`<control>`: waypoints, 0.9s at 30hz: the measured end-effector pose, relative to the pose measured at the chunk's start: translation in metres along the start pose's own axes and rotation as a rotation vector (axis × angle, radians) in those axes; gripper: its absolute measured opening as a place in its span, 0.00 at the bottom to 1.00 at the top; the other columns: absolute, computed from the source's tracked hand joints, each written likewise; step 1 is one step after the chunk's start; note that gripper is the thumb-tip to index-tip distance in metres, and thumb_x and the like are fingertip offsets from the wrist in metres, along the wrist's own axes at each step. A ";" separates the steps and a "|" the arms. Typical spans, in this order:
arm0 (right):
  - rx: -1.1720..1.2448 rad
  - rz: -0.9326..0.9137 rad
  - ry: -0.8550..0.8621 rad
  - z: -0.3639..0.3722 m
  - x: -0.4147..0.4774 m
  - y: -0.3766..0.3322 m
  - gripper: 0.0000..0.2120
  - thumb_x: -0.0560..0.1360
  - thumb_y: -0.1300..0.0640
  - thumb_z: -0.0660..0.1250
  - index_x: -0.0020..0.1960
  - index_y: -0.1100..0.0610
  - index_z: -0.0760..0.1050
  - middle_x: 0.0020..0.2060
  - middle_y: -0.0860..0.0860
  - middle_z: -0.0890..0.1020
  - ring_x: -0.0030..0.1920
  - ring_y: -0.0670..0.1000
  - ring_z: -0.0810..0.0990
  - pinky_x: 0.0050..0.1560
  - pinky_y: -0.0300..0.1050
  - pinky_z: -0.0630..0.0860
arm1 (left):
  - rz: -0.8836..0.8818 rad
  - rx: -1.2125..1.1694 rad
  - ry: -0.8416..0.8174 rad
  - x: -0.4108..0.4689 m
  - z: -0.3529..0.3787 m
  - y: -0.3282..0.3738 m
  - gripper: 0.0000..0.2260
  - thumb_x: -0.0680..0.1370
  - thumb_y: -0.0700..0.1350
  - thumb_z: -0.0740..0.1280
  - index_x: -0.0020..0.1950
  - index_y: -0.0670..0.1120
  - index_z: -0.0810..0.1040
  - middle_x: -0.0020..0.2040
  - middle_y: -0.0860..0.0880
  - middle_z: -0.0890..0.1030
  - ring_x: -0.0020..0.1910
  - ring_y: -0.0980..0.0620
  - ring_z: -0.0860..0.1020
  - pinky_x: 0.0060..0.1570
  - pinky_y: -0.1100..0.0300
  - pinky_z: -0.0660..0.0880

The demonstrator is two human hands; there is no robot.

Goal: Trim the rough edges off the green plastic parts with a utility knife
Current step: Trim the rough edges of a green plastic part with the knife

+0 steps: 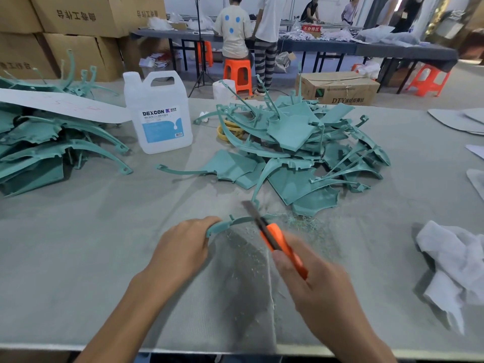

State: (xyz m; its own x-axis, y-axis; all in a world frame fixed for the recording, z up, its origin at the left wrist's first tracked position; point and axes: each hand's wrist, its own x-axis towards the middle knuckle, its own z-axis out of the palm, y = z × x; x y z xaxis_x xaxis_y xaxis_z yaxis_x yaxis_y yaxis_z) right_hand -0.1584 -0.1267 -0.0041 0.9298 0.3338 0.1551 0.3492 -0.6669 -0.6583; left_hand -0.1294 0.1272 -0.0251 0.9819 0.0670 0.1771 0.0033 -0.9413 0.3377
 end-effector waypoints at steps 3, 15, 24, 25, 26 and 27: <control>-0.049 0.036 -0.026 0.005 0.005 0.003 0.16 0.81 0.37 0.55 0.68 0.30 0.66 0.36 0.39 0.80 0.30 0.45 0.79 0.29 0.42 0.74 | 0.018 -0.017 0.011 -0.003 0.002 0.001 0.20 0.76 0.40 0.64 0.63 0.61 0.77 0.53 0.55 0.83 0.53 0.46 0.80 0.45 0.52 0.74; -0.018 0.009 -0.005 0.013 0.006 0.010 0.12 0.79 0.36 0.55 0.62 0.31 0.67 0.35 0.39 0.80 0.28 0.44 0.77 0.26 0.40 0.72 | -0.011 0.027 0.014 -0.001 0.001 0.007 0.20 0.77 0.40 0.62 0.63 0.61 0.76 0.51 0.53 0.84 0.50 0.44 0.79 0.42 0.53 0.70; 0.296 0.207 0.170 0.006 0.006 0.030 0.06 0.76 0.37 0.65 0.51 0.36 0.73 0.32 0.49 0.79 0.28 0.50 0.79 0.30 0.57 0.81 | 0.037 -0.054 0.009 -0.003 -0.001 0.011 0.19 0.77 0.39 0.64 0.61 0.60 0.78 0.51 0.56 0.83 0.52 0.48 0.78 0.42 0.54 0.71; 0.327 0.147 0.198 0.008 0.010 0.023 0.09 0.75 0.36 0.68 0.50 0.37 0.72 0.34 0.48 0.78 0.28 0.51 0.78 0.29 0.55 0.81 | 0.054 -0.050 -0.005 -0.002 -0.002 0.014 0.19 0.76 0.39 0.64 0.60 0.60 0.78 0.51 0.57 0.82 0.52 0.49 0.78 0.43 0.54 0.72; 0.339 0.101 0.204 0.009 0.017 0.016 0.11 0.74 0.37 0.70 0.50 0.37 0.71 0.35 0.46 0.77 0.30 0.51 0.77 0.30 0.54 0.80 | 0.072 -0.045 -0.023 -0.001 -0.003 0.017 0.19 0.77 0.39 0.63 0.60 0.60 0.78 0.50 0.57 0.82 0.51 0.49 0.78 0.44 0.53 0.74; 0.318 0.058 0.186 0.010 0.025 0.009 0.14 0.73 0.38 0.72 0.52 0.38 0.70 0.36 0.43 0.75 0.31 0.49 0.75 0.31 0.52 0.80 | 0.090 -0.042 -0.044 0.001 -0.004 0.019 0.18 0.78 0.39 0.63 0.60 0.60 0.78 0.50 0.56 0.83 0.51 0.48 0.78 0.46 0.52 0.74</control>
State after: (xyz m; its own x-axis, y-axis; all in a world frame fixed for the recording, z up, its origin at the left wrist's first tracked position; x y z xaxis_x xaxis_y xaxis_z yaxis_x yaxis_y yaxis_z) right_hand -0.1333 -0.1173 -0.0137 0.9626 0.1548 0.2225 0.2685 -0.4311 -0.8614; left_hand -0.1287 0.1104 -0.0146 0.9853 -0.0330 0.1678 -0.0925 -0.9282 0.3604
